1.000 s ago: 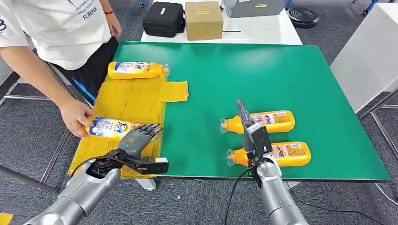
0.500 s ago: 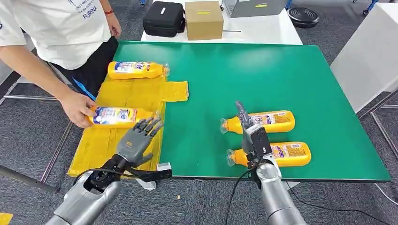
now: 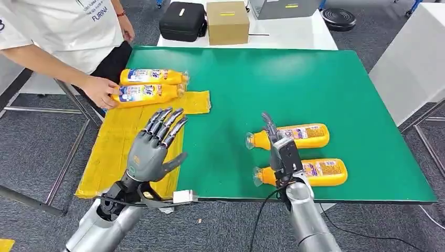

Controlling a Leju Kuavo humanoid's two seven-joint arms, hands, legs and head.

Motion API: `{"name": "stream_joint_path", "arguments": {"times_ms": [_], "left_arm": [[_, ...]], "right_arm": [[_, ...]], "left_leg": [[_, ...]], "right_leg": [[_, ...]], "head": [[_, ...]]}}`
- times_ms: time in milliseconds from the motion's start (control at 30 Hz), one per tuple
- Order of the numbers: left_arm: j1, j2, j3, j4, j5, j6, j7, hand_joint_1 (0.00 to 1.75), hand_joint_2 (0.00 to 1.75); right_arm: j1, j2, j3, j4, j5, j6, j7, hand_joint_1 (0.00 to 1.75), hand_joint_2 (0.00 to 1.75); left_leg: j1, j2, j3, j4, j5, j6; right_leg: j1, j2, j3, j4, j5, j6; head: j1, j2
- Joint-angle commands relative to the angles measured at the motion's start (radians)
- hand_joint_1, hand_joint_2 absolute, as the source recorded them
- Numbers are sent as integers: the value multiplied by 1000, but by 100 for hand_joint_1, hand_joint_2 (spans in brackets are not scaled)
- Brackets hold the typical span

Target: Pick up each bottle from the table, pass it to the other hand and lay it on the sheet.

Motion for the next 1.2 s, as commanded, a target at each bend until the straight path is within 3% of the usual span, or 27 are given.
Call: {"name": "stream_joint_path", "arguments": {"times_ms": [33, 200, 267, 367, 500, 600, 633, 733, 867, 1033, 1200], "left_arm": [[31, -74, 70, 170, 446, -231, -106, 0, 175], [27, -78, 89, 176, 463, -226, -106, 0, 175], [54, -108, 173, 183, 623, -246, -133, 0, 175], [104, -147, 268, 234, 780, -250, -203, 0, 175], [112, -166, 290, 251, 828, -253, -223, 0, 175], [137, -203, 351, 295, 959, -263, -235, 0, 175], [140, -206, 357, 319, 981, -248, -250, 0, 175], [137, -210, 364, 357, 1042, -249, -270, 0, 175], [136, -193, 370, 326, 1075, -236, -265, 0, 175], [122, -183, 361, 309, 1065, -210, -255, 0, 175], [122, -182, 348, 307, 1060, -207, -260, 0, 175]], "right_arm": [[6, -56, -2, -78, 74, 19, 35, 0, 0], [9, -56, -7, -116, 87, 30, 65, 0, 0], [17, -75, 5, -179, 144, 9, 85, 0, 0], [70, -140, 33, -321, 216, 13, 131, 0, 0], [78, -161, 38, -339, 234, 15, 141, 0, 0], [40, -252, 74, -349, 288, 29, 185, 0, 0], [20, -303, 81, -346, 285, 56, 207, 0, 175], [20, -429, 88, -353, 294, 136, 257, 0, 175], [51, -659, 88, -405, 232, 317, 270, 0, 175], [27, -762, 90, -386, 182, 454, 299, 0, 175], [65, -874, 102, -406, 135, 509, 290, 0, 175]], "left_leg": [[0, -1, 8, -2, -3, -2], [0, -1, 2, 0, -1, -1], [0, 0, 4, 0, -2, -1], [0, 0, 4, -1, -2, -1], [0, -1, 5, -1, -3, -1], [0, -1, 3, 0, -2, -1], [-1, 0, 2, -1, -2, 0], [-1, -1, 4, 0, -3, 0], [-2, -7, 0, 1, -2, 1], [-3, -5, 1, 2, -4, 1], [-3, -5, 1, 2, -5, 2]], "right_leg": [[1, -1, 8, -2, -3, -1], [0, -1, 2, 0, -1, -1], [1, -1, 4, -1, -2, -1], [0, 0, 4, -1, -2, -1], [0, -1, 5, -1, -3, -1], [0, -1, 4, -1, -2, -1], [-1, 0, 2, -1, -1, 0], [0, -1, 5, -1, -2, -1], [-2, -6, 3, -1, -2, 0], [-3, -4, 3, 0, -3, 0], [-3, -4, 3, 0, -3, 0]], "head": [[0, 0], [0, 0], [0, 0], [0, 0], [0, 0], [0, 0], [0, 0], [-1, 0], [0, 0], [-1, 0], [-1, 0]]}}
